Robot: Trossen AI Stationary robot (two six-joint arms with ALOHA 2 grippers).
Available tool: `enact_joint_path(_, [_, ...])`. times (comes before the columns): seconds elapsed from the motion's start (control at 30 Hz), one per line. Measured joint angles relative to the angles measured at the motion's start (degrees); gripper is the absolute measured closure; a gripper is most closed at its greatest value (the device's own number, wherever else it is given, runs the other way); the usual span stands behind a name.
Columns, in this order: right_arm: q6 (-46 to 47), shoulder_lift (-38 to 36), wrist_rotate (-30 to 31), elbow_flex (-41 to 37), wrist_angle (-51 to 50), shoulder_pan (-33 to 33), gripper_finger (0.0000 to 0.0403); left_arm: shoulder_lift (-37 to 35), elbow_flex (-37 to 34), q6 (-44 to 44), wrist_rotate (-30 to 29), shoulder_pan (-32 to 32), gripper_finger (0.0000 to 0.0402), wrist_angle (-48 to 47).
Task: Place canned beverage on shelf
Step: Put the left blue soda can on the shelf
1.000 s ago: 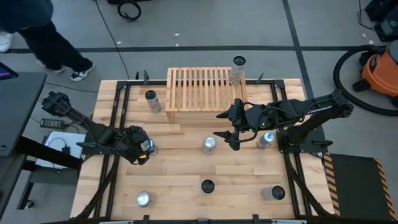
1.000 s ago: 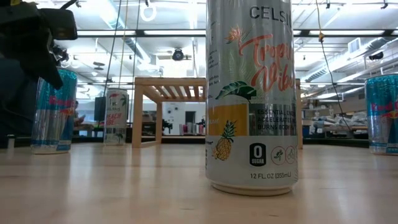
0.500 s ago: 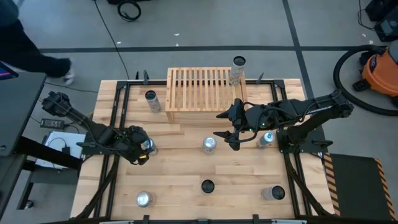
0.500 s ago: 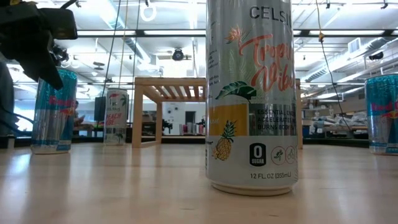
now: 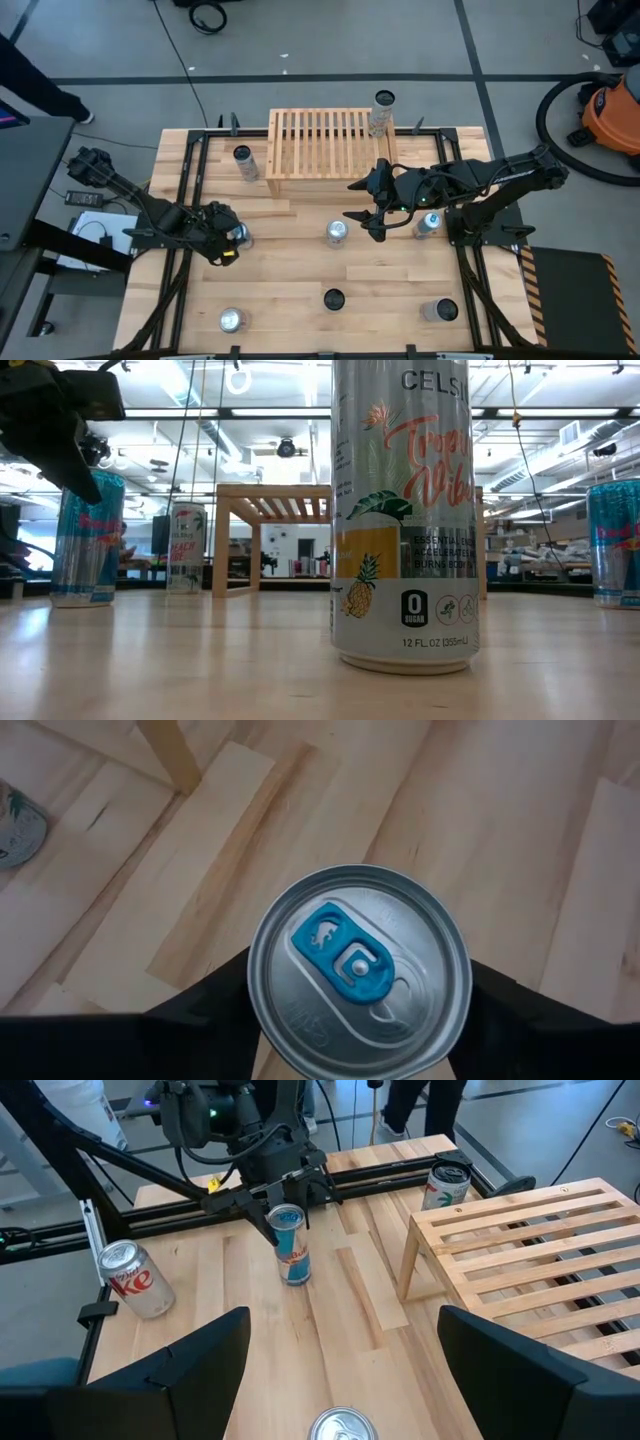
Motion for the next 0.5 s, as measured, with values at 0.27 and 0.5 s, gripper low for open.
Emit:
enact_joint_path(0.27, [0.0,0.0,0.01,0.0,0.0,0.02,0.0071,0.02,7.8,11.71,1.0,4.99,0.0158,-0.56])
enact_joint_path(0.5, [0.02,0.02,0.01,0.0,0.0,0.01,0.0071,0.0,19.21,27.89,3.72,14.11,0.0158,-2.22])
